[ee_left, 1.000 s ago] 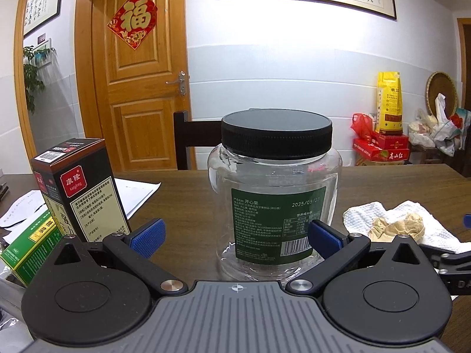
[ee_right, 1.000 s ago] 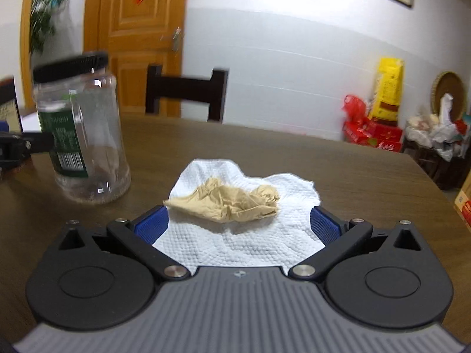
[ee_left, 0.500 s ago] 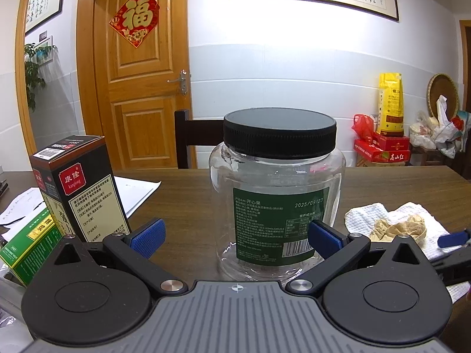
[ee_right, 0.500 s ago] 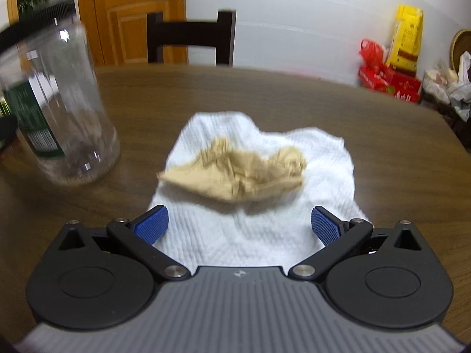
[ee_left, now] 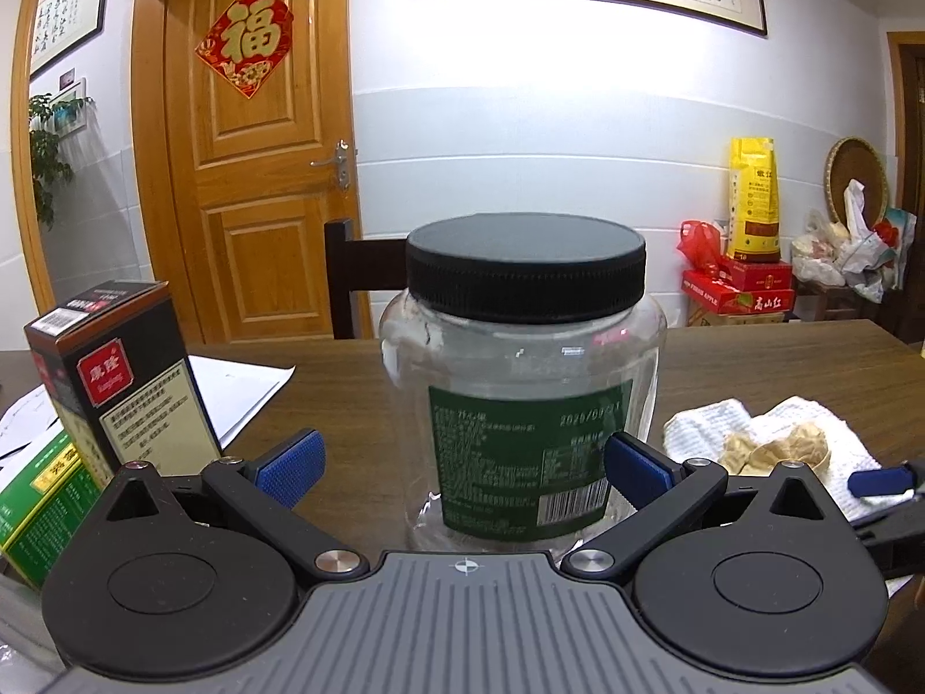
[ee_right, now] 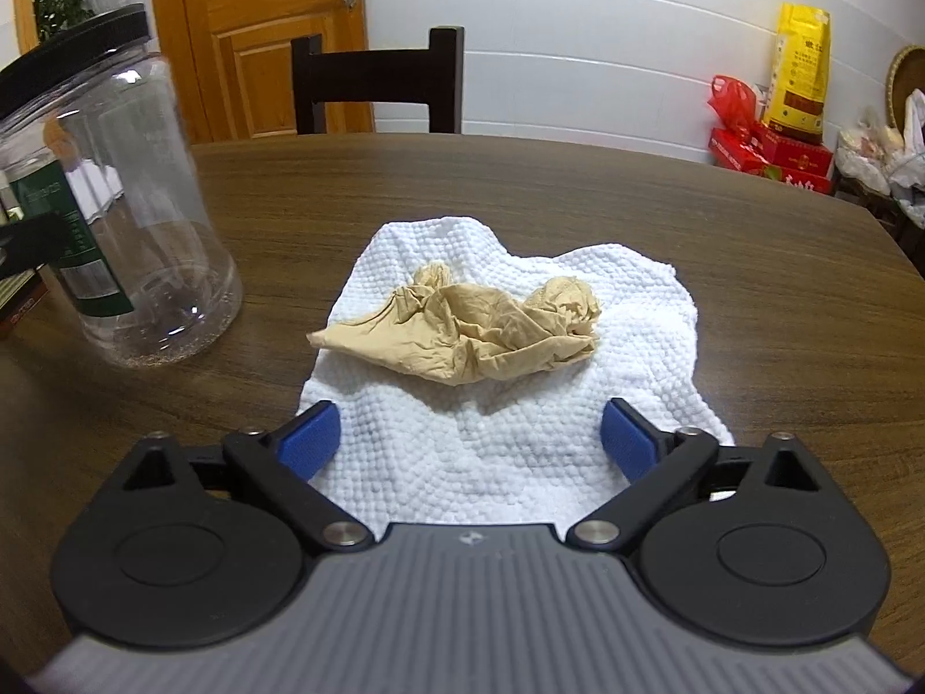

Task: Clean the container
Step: 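Lift the jar with the left gripper while the right gripper regrasps the towel, then lift the white towel with the right gripper, shaking off the beige cloth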

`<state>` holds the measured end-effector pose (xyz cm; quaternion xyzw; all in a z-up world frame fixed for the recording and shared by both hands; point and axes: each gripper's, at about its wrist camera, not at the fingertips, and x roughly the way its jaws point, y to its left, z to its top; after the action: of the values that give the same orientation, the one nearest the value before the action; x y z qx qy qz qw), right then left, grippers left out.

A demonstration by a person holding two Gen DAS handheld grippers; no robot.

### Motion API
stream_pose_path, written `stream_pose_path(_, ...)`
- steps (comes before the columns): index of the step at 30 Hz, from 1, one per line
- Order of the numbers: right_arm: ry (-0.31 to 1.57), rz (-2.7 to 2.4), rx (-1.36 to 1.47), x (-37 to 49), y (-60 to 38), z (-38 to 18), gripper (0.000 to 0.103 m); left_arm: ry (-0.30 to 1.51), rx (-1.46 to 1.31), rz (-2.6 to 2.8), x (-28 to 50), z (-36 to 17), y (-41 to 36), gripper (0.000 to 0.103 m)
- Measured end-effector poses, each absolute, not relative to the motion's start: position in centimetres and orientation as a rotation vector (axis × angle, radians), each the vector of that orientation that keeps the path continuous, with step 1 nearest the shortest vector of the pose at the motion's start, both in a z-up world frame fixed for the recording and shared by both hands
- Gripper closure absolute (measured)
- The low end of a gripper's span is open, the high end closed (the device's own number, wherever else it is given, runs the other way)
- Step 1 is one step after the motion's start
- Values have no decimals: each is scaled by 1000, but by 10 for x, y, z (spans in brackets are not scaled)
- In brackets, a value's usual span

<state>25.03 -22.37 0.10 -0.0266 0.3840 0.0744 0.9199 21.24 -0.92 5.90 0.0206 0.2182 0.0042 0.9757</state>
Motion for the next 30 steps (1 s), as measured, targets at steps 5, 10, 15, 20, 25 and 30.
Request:
stream_pose_path(5, 765, 173, -59, 243, -221, 6, 51, 401, 42, -9, 214, 67, -13, 0)
stream_pose_path(10, 744, 165, -49, 240, -223, 8, 87, 357, 59, -23, 209, 73, -17, 0)
stream_pose_path(15, 738, 165, -53, 239, -221, 9, 94, 319, 23, -26, 213, 83, -17, 0)
stream_pose_path(20, 734, 169, -46, 239, -222, 8, 94, 301, -1, -11, 226, 91, -20, 0)
stream_pose_path(25, 731, 169, -42, 239, -223, 7, 94, 294, -1, 1, 239, 92, -24, 0)
stream_pose_path(30, 727, 165, -40, 238, -222, 6, 94, 284, 20, -4, 245, 90, -32, 5)
